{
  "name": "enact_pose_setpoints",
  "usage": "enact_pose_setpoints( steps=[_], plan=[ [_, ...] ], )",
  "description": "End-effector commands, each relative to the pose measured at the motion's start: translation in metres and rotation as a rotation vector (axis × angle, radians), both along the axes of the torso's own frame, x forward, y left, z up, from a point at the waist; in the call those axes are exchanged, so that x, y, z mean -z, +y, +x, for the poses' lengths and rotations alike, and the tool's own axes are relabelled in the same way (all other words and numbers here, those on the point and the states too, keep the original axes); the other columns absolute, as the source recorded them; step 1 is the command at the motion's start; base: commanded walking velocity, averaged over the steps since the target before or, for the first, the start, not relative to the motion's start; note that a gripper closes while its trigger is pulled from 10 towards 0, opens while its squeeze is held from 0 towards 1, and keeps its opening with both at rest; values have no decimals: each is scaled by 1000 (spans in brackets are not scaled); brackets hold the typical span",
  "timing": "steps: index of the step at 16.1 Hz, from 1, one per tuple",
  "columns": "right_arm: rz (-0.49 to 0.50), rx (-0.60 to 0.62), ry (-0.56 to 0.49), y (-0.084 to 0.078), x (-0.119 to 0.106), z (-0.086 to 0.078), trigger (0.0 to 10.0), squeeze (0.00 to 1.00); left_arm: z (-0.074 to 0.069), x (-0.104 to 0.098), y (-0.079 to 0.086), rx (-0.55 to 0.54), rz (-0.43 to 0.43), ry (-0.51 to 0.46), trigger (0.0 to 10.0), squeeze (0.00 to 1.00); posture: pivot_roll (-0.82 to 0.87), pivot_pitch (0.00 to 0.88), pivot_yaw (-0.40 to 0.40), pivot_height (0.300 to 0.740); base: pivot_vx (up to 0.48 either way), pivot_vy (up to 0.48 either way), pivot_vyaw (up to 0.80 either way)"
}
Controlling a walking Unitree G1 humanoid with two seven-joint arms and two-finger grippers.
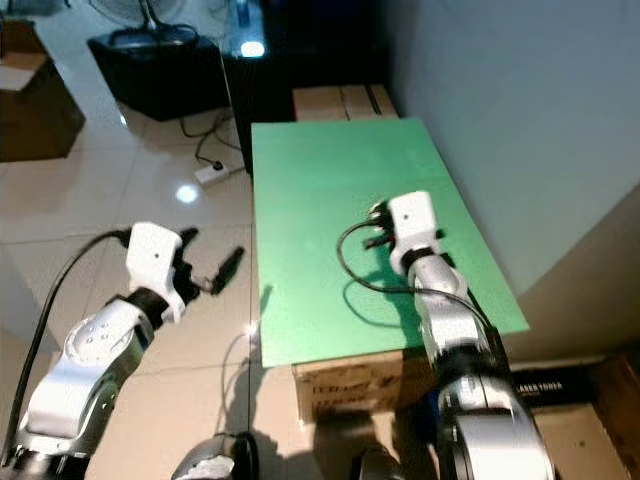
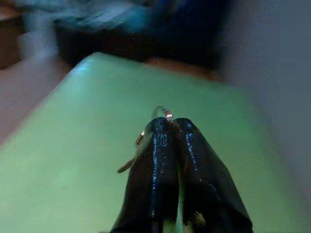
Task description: Hang keys on a hook
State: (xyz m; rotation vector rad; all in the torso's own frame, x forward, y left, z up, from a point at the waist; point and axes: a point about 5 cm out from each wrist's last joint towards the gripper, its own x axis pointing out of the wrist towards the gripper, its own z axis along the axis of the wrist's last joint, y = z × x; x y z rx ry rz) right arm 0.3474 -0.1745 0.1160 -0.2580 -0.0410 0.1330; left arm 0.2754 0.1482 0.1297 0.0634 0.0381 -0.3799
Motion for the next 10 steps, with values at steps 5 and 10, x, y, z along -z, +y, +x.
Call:
enact_pose_setpoints(
  steps=[5,10],
  plan=[
    [-154,133,-240,3,-29,-22,0,0,5,-3,-6,-5,-32,-53,10000,0,-56,36,77,740,0,0,0],
    [-74,145,-242,9,-46,-36,10000,0,-3,-3,-7,-61,-47,-82,10000,0,-67,6,66,740,0,0,0]
  ],
)
